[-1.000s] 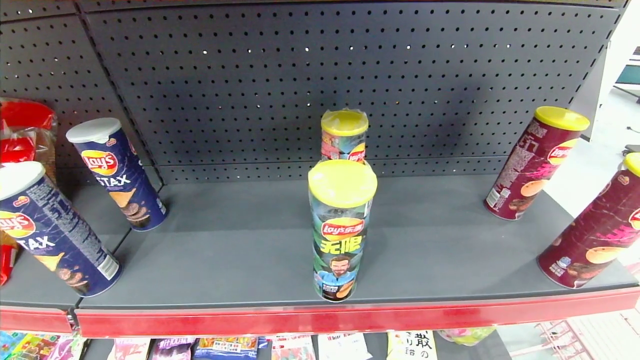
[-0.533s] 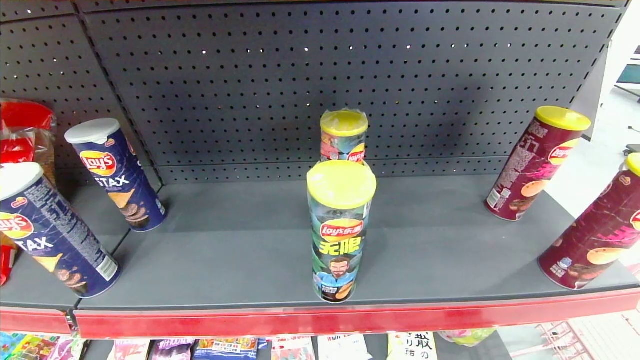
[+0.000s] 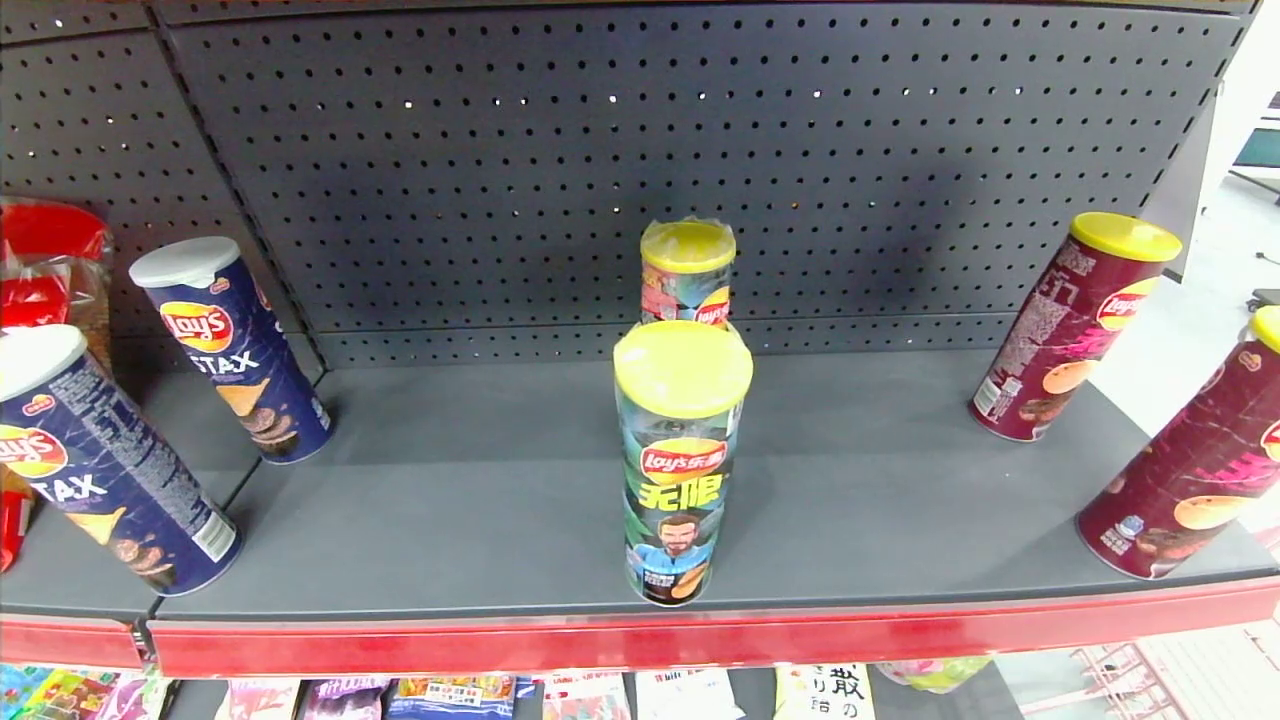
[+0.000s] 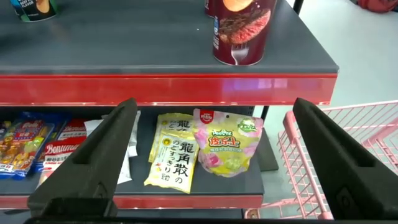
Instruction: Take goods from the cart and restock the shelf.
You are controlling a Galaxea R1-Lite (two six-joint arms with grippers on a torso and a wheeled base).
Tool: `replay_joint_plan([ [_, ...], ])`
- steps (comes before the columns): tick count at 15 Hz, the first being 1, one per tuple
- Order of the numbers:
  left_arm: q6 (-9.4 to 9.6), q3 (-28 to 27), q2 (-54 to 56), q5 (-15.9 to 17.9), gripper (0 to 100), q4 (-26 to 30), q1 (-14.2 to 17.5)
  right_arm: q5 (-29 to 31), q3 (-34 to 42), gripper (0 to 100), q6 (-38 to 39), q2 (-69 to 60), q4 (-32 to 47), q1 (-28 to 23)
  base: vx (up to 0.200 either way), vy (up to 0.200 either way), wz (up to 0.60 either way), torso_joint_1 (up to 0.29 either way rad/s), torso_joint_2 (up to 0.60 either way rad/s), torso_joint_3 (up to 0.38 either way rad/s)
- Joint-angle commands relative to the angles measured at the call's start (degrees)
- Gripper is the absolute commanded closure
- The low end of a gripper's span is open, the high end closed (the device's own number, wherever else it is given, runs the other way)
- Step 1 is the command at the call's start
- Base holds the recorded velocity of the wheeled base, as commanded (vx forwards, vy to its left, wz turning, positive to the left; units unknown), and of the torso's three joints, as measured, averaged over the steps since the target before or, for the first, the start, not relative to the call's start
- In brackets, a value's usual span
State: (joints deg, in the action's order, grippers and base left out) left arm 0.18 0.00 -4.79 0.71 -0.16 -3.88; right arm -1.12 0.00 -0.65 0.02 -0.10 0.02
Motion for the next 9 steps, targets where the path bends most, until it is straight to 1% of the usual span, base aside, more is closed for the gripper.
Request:
replay_joint_plan([
  [1,-0.01,0.0,-0.13,0.0,0,-0.02,0.01,-0.02,0.0,0,0.21,-0.02,0.01,0.06,0.0,0.0,0.0,0.0,0.0,0.0],
  [7,-0.09,0.0,-0.13,0.0,0,-0.02,0.01,-0.11,0.0,0,0.12,-0.02,0.01,0.06,0.0,0.0,0.0,0.0,0.0,0.0],
  [9,-0.01,0.0,-0.13,0.0,0,-0.11,0.01,-1.95,0.0,0,0.56,-0.02,0.01,0.15,0.0,0.0,0.0,0.0,0.0,0.0],
])
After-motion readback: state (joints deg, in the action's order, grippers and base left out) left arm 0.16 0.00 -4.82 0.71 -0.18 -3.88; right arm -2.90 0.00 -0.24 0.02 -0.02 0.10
